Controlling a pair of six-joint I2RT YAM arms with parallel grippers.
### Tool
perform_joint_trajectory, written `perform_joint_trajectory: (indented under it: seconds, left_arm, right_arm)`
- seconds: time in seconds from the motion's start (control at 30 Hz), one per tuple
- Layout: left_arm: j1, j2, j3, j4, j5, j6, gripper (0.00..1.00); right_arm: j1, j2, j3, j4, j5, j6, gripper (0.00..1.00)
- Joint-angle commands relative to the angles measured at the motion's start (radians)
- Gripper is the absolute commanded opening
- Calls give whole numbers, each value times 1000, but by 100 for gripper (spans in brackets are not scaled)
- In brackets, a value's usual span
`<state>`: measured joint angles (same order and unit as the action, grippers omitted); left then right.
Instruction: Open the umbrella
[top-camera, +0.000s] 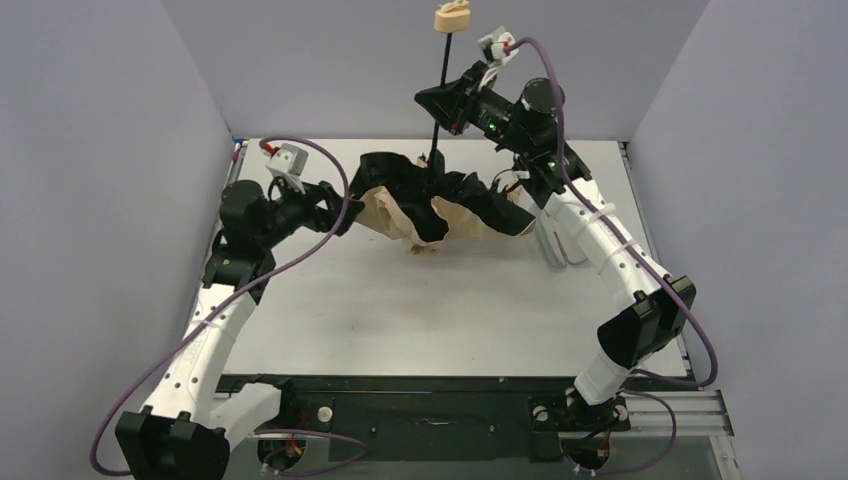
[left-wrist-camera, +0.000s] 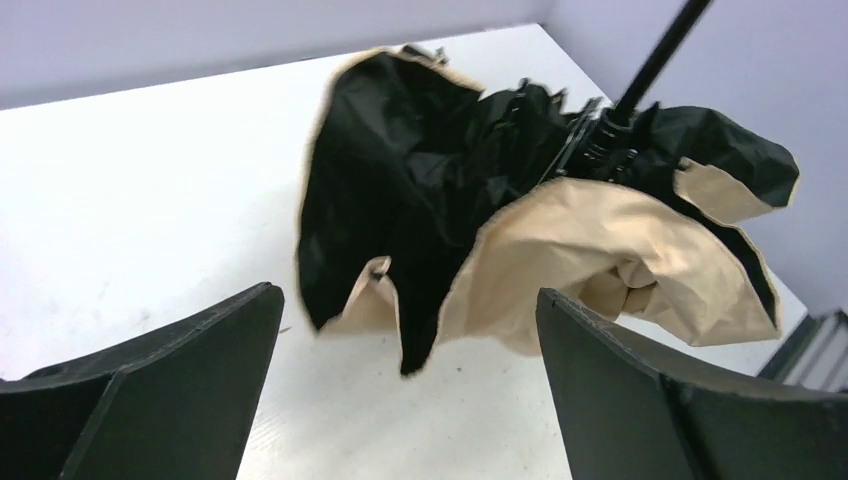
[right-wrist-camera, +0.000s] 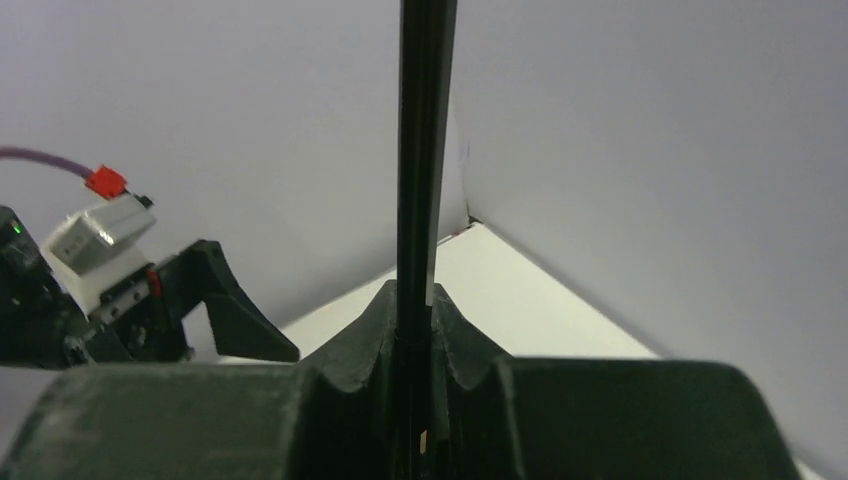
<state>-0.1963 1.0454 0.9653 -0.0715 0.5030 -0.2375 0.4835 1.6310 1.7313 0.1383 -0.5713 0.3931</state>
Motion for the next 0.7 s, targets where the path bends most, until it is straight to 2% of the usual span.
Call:
perform_joint_trajectory:
  seconds: [0.0, 0.1, 0.17, 0.27, 0.37, 0.47, 0.57, 0.6, 0.67]
  left_arm:
    - [120, -47, 53, -101, -84, -118, 97]
    - [226, -50, 42, -137, -64, -196, 97]
    - [270, -48, 33, -168, -64, -202, 97]
    - [280, -43, 24, -226, -83, -178, 97]
    - [279, -50, -11, -215, -55, -167, 97]
    - [264, -74, -97, -134, -7, -143, 97]
    - [215, -136, -176, 5, 81, -68, 97]
    - [192, -159, -212, 43, 137, -48, 97]
    - [107, -176, -241, 55, 152, 20, 97]
  right_arm:
    - [90, 27, 172, -165, -54, -386, 0]
    - [154, 0, 116, -260, 17, -597, 0]
    - [184, -56, -50, -184, 115, -643, 0]
    - [224, -154, -369, 58, 258, -645, 0]
    - [259, -188, -562, 203, 383, -622, 0]
    - [282, -184, -616, 268, 445, -563, 0]
    - [277, -169, -604, 254, 460, -457, 0]
    - [276, -170, -599, 248, 468, -443, 0]
    - [272, -170, -585, 246, 488, -405, 0]
